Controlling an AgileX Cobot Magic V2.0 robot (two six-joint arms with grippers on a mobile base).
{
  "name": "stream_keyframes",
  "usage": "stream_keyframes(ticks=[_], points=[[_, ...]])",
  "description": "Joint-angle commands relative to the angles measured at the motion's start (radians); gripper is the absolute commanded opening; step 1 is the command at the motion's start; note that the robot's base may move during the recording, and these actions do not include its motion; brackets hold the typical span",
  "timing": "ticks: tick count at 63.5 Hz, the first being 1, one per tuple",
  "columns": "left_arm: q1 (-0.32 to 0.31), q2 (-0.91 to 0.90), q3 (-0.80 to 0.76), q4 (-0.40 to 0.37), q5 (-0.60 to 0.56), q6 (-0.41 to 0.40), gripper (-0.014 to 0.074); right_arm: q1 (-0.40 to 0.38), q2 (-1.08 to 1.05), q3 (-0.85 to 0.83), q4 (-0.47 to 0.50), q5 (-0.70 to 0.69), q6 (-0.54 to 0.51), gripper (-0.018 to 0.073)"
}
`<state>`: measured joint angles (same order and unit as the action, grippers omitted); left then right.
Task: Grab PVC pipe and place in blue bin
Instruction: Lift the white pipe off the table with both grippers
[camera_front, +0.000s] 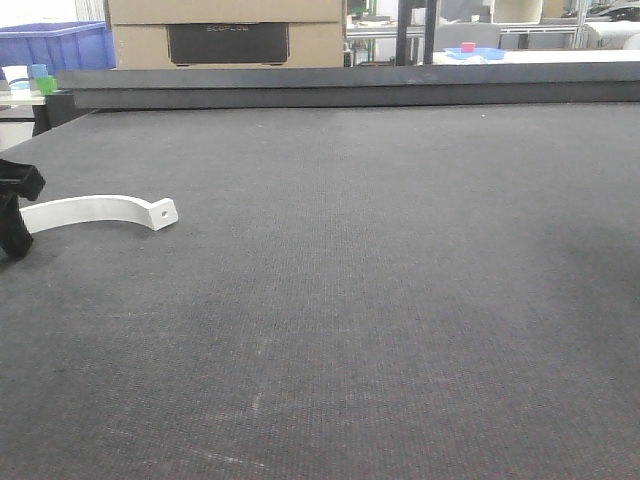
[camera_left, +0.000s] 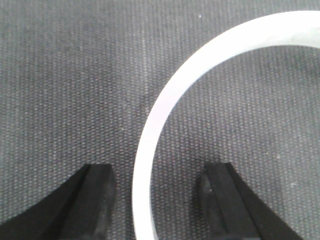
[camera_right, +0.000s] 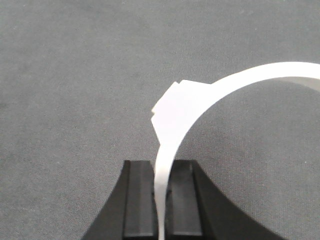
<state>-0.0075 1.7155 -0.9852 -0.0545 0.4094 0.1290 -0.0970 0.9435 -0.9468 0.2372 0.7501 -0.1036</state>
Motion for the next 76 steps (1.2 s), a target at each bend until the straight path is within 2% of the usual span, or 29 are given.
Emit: stream_keyframes(ticks=[1,7,12,23,26,48,63,76], points=[[-0.007,0.015,-0.006,-0.001,-0.009,0.002,0.0296,0.002,-0.008,-0.009,-0.001,-0.026,0.0,-0.0167],[-0.007,0.015,-0.006,-0.001,-0.016,0.002,0.0278,0.002,-0.008,-0.009,-0.001,-0.028,0.0,-0.0167],[-0.007,0.015,-0.006,-0.001,-0.016,0.002,0.0221,0.002,-0.008,-0.009,-0.001,-0.03,0.0,-0.0167],[-0.007,0.015,-0.006,-0.001,-0.018,0.002,-0.0058,0.002,-0.008,-0.009,-0.001,-0.035,0.0,-0.0167],[-0.007,0.015,-0.006,0.001,-0.024,0.002,-0.0111,0.002,-0.008,-0.009,-0.001,-0.035,0.0,-0.0167],[-0.007,-0.047,-0.006,0.047,-0.027,0.002,-0.0111,0.002,-0.019,-0.009,0.001,-0.044,0.0,-0.0167],[-0.007,-0.218,-0.006,0.042,-0.031,0.002,-0.0111,0.002,-0.097,-0.009,0.001,-0.109,0.0,-0.0167],[-0.007,-0.387,-0.006,0.028,-0.007,-0.001,-0.0111,0.002,-0.162,-0.009,0.001,-0.102,-0.014,-0.0167]])
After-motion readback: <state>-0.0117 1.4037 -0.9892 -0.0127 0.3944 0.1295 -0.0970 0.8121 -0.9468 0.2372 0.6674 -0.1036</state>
